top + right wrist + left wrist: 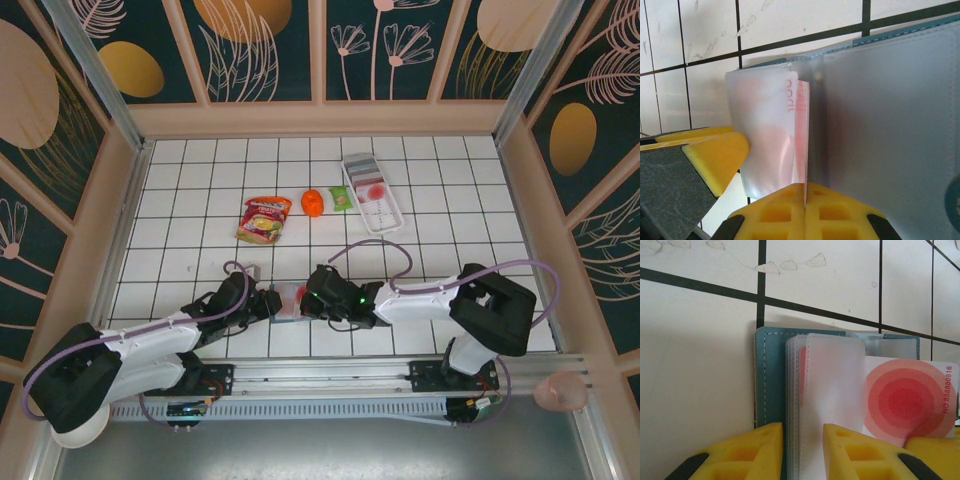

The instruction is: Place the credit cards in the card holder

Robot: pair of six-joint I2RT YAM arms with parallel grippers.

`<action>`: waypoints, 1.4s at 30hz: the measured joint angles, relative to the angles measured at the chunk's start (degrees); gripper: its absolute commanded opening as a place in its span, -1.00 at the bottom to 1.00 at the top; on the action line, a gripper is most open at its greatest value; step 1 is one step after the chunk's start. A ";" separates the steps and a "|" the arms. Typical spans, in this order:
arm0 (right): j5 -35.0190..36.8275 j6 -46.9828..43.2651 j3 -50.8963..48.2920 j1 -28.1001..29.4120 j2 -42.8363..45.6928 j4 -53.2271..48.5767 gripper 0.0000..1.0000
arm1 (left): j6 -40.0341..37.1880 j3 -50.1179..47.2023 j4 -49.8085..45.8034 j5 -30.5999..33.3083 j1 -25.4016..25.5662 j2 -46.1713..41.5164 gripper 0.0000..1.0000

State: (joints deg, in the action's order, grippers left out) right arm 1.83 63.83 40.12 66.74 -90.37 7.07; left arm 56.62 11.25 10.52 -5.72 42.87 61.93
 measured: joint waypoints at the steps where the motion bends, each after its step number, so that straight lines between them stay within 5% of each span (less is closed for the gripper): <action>1: 0.15 0.00 0.00 0.00 0.00 -0.22 -1.00 | -0.02 0.00 0.00 0.00 0.00 0.00 -0.43; 42: 0.48 0.92 -4.66 -1.60 0.11 8.44 -1.00 | 0.00 -0.07 0.00 0.42 0.00 0.00 -0.45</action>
State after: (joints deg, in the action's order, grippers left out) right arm 2.31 64.75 35.46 65.14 -90.26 15.51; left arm 56.62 11.18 10.52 -5.30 42.87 61.93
